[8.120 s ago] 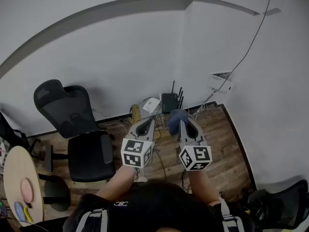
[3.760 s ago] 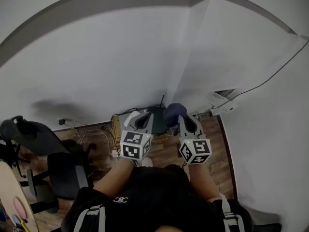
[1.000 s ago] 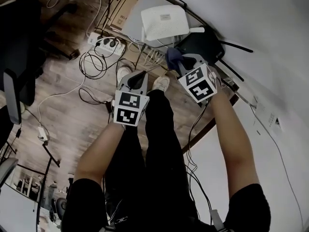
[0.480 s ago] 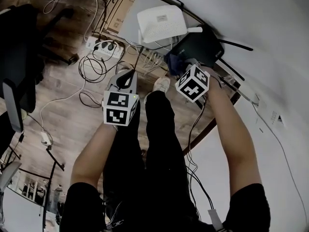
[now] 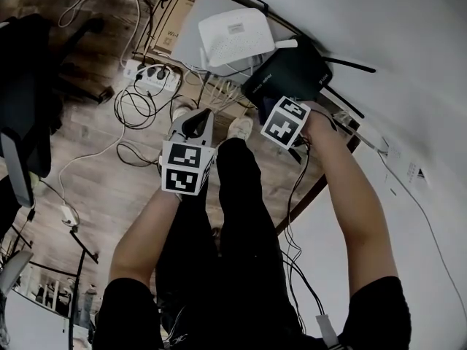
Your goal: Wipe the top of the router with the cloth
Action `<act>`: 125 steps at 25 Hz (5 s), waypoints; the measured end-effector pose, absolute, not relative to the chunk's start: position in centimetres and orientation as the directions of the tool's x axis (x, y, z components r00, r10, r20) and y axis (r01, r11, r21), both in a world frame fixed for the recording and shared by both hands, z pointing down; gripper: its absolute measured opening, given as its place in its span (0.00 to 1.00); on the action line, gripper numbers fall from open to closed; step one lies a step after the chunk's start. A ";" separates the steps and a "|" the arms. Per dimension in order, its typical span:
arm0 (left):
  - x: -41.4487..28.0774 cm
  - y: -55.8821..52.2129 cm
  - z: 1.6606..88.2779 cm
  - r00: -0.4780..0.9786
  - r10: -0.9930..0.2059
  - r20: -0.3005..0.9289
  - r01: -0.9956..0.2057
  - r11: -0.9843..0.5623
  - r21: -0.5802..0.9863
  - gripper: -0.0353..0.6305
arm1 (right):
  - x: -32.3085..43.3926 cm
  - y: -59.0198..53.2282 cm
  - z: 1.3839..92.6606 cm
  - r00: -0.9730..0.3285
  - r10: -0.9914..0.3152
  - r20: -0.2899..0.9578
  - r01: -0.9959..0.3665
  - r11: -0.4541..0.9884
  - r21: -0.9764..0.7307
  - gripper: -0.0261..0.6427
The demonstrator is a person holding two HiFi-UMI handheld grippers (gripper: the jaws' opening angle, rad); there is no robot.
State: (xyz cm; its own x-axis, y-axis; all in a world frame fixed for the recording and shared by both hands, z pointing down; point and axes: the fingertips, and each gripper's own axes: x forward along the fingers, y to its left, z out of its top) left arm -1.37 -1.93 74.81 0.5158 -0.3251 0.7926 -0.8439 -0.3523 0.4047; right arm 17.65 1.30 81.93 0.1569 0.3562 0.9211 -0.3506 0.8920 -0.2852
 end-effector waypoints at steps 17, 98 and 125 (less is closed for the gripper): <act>-1.5 -0.9 75.3 0.514 -0.316 0.798 -0.845 -0.347 0.407 0.05 | 23.9 -4.3 83.1 0.336 0.186 0.923 -0.369 0.928 -0.052 0.05; -2.0 -1.8 75.9 0.527 -0.302 0.794 -0.834 -0.365 0.414 0.06 | 14.2 -2.4 82.0 -0.067 0.091 0.994 -0.580 0.807 -0.113 0.05; -1.2 -0.2 76.3 0.532 -0.294 0.794 -0.830 -0.365 0.421 0.05 | 24.6 -9.0 83.4 0.247 0.039 0.968 -0.542 0.834 0.105 0.05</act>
State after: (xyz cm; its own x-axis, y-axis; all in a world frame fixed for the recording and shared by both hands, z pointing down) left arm -1.22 -0.24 76.26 0.5321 -0.2939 0.7940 -0.8303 -0.3646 0.4215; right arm 24.64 -8.95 83.44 0.2472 0.0387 0.9682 -0.5421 0.8337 0.1051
